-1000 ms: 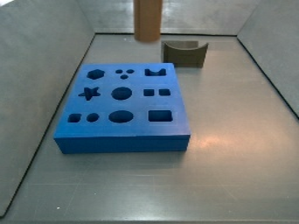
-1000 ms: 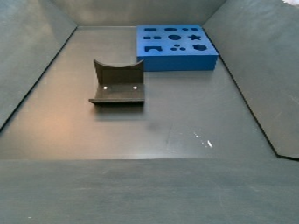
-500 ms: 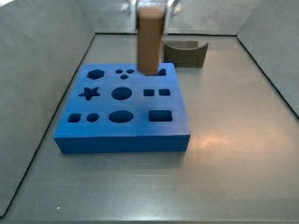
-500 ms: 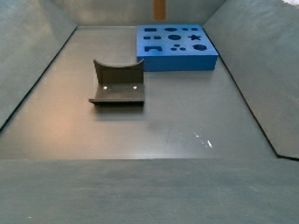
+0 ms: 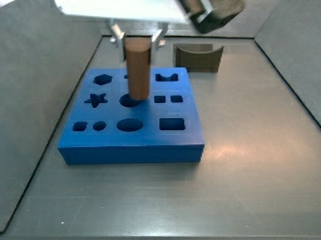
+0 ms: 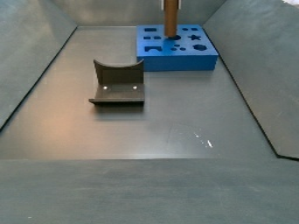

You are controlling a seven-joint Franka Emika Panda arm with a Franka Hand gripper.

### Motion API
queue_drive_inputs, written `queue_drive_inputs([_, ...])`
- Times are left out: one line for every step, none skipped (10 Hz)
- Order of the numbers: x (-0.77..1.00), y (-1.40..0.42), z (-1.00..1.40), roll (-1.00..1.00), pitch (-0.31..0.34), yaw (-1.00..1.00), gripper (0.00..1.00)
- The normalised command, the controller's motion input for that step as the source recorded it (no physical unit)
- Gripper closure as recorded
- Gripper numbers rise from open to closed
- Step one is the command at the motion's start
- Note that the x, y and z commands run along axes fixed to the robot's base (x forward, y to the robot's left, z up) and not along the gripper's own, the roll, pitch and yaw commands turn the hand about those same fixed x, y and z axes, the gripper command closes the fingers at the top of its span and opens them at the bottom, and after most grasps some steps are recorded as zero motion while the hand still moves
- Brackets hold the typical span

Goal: Insert the round object.

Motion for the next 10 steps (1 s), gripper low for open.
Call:
queue_drive_inputs([-0.25,0.0,-0.33,0.0,-0.046,0.0,1.0])
queue_drive_inputs([-0.24,0.0,-0.31,-0.06,-0.051,0.0,1.0])
queue_drive_inputs([-0.14,0.0,-0.3,-0.17,-0.067,0.0,1.0])
queue_drive_inputs([-0.06,0.0,-0.24,-0.33,-0.101,0.0,1.0])
queue_drive_inputs([-0.01,0.0,-0.19,-0.39,-0.106,0.0,1.0])
queue_drive_inputs([0.0,0.0,-0.16,-0.42,-0.1,0.0,1.0])
queue_drive_inputs([0.0,0.0,-0.12,-0.48,-0.114,0.0,1.0])
queue_drive_inputs([0.0,0.0,-0.19,-0.43,-0.114,0.0,1.0])
queue_drive_inputs([0.0,0.0,-0.28,-0.23,-0.086,0.0,1.0])
queue_drive_inputs([0.0,0.0,-0.25,-0.13,-0.066,0.0,1.0])
